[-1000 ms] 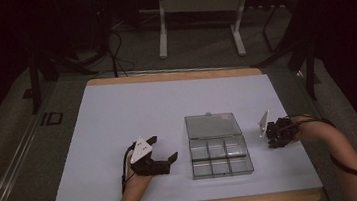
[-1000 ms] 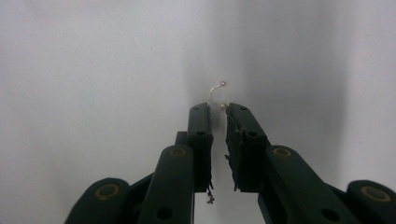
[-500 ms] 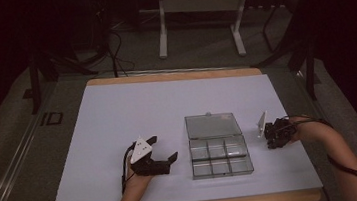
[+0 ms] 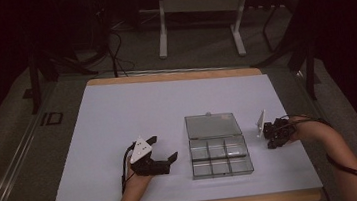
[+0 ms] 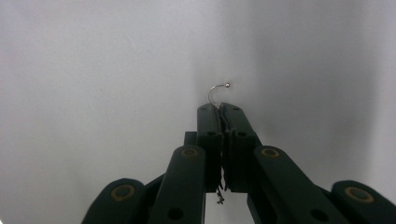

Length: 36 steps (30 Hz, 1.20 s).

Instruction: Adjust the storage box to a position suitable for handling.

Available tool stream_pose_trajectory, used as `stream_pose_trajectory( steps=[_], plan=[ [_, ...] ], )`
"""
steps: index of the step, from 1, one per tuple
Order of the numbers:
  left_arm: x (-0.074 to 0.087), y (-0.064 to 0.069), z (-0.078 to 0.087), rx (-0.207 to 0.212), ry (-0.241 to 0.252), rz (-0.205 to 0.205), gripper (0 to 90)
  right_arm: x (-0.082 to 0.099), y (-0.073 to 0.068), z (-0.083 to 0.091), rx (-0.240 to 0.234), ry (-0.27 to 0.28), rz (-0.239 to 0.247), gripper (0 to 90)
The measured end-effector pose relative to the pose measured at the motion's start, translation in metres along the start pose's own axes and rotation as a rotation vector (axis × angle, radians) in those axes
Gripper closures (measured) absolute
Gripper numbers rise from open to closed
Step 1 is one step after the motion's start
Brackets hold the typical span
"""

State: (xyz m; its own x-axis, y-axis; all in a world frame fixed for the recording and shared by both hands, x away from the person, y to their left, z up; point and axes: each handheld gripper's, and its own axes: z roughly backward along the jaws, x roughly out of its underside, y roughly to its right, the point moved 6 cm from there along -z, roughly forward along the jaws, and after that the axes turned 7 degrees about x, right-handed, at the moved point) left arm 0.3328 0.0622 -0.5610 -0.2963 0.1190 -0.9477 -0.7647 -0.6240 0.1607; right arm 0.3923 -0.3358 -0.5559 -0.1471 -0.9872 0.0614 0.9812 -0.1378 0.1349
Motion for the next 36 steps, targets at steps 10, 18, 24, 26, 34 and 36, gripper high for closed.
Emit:
stream_pose_trajectory(
  steps=[10,18,24,26,34,36],
  plan=[
    [0.0,0.0,0.0,0.0,-0.001,0.003,3.4,-0.001,-0.003,0.007,-0.001,0.016,0.002,86.9],
    [0.0,0.0,0.0,-0.001,-0.001,0.002,3.4,-0.004,-0.005,0.016,-0.001,0.026,0.016,86.9],
    [0.0,0.0,0.0,-0.001,0.0,0.004,3.4,-0.007,-0.007,0.026,0.004,0.034,0.027,86.9],
    [0.0,0.0,0.0,-0.001,0.0,0.005,3.4,-0.009,-0.008,0.03,0.007,0.035,0.034,86.9],
    [0.0,0.0,0.0,0.0,0.003,0.007,3.4,-0.018,-0.009,0.046,0.021,0.05,0.05,86.9],
    [0.0,0.0,0.0,0.0,0.002,0.007,3.3,-0.021,-0.01,0.05,0.023,0.054,0.051,86.9]
  ],
)
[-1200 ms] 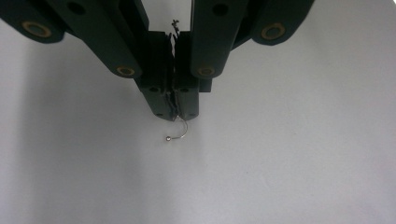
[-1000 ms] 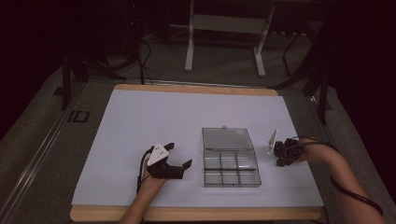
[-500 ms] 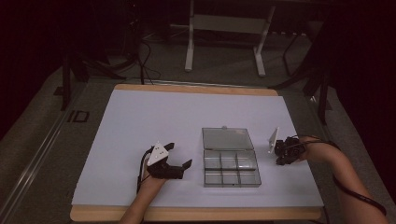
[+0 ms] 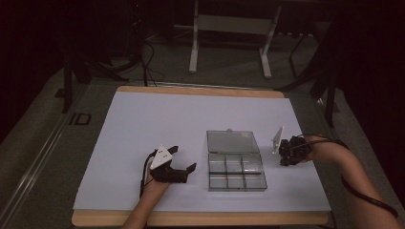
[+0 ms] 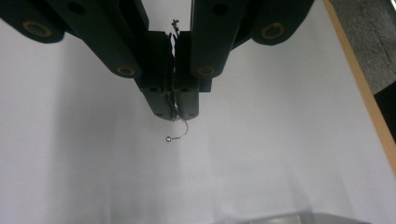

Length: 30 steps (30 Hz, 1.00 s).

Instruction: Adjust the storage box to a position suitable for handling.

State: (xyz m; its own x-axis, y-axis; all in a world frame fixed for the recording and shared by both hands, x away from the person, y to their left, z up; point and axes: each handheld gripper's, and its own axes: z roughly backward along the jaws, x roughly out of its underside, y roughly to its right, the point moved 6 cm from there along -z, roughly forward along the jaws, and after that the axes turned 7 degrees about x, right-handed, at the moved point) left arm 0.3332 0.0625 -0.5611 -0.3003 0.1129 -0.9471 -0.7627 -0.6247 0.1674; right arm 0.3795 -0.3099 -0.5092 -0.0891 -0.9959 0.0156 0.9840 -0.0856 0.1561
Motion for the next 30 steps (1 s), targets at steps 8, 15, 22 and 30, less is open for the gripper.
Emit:
stream_pose_trajectory(
  steps=[8,15,22,30],
  plan=[
    [0.0,-0.001,0.0,0.001,0.002,0.004,3.4,-0.012,-0.003,0.013,0.015,0.01,0.02,86.9],
    [0.0,-0.001,0.0,0.0,0.002,0.004,3.4,-0.024,-0.004,0.02,0.039,0.031,0.055,86.9],
    [0.0,0.0,0.0,0.0,0.003,0.001,3.4,-0.038,-0.006,0.023,0.039,0.037,0.078,86.9],
    [0.0,-0.001,0.0,0.001,0.003,0.001,3.4,-0.054,-0.008,0.027,0.037,0.046,0.09,86.9]
  ],
)
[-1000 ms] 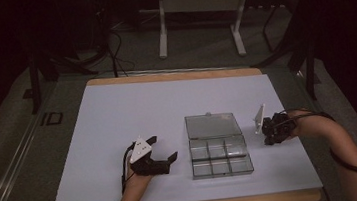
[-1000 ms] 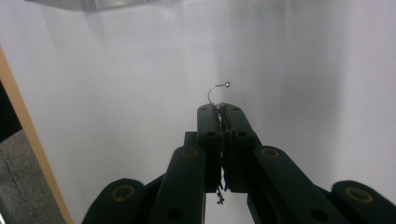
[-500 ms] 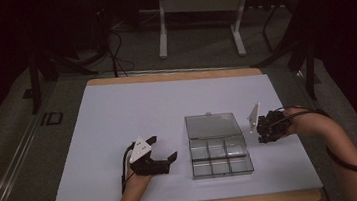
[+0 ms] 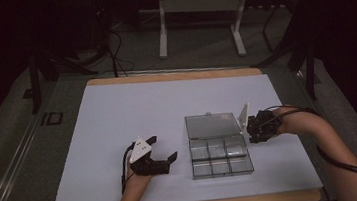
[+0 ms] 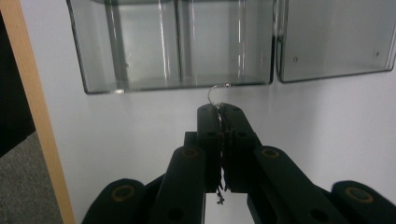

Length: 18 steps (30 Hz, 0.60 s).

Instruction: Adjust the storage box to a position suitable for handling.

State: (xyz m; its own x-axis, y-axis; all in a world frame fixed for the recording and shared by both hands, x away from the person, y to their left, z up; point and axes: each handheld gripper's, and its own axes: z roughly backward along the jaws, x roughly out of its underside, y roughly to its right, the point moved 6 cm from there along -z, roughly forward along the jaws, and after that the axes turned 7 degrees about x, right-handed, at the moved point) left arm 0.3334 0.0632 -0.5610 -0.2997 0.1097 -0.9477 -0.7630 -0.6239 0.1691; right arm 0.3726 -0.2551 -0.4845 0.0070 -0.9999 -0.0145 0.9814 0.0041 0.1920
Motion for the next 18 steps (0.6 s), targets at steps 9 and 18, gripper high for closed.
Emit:
stream_pose_trajectory(
  steps=[9,18],
  plan=[
    [0.0,0.0,0.0,-0.001,0.0,-0.001,3.4,-0.019,-0.001,0.001,0.0,0.014,0.022,86.9],
    [0.0,0.0,0.0,0.001,0.001,-0.002,3.3,-0.035,-0.002,0.0,-0.004,0.022,0.043,86.9]
  ],
)
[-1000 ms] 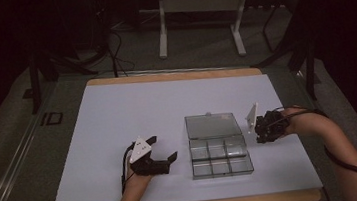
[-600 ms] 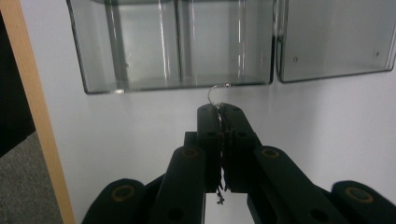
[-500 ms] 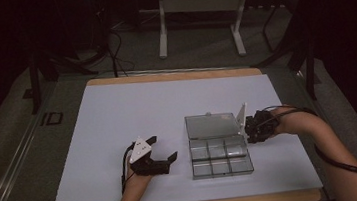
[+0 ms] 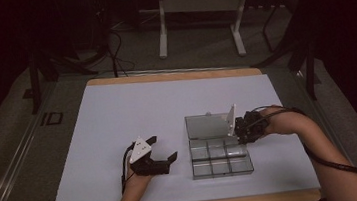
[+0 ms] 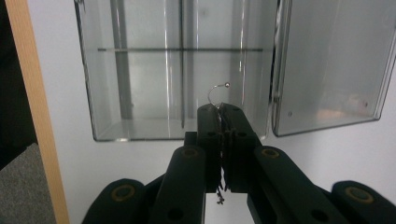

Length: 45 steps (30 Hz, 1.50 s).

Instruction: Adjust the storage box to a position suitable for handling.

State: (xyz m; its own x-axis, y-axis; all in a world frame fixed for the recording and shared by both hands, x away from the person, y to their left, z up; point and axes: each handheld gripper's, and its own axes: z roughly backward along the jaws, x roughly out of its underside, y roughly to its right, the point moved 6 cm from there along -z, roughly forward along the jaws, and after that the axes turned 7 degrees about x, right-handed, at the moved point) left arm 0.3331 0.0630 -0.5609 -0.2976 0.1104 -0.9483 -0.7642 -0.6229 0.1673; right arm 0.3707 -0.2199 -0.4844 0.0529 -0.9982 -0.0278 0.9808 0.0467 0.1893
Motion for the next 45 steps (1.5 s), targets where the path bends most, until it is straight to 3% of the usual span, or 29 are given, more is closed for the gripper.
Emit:
stream_pose_trajectory(
  steps=[26,45],
  plan=[
    [0.0,0.0,0.0,0.001,0.001,-0.002,3.4,-0.05,-0.002,-0.008,-0.006,0.021,0.056,86.9],
    [0.0,0.0,0.0,0.004,0.004,-0.003,3.4,-0.089,-0.008,-0.024,-0.027,0.054,0.089,86.8]
  ],
)
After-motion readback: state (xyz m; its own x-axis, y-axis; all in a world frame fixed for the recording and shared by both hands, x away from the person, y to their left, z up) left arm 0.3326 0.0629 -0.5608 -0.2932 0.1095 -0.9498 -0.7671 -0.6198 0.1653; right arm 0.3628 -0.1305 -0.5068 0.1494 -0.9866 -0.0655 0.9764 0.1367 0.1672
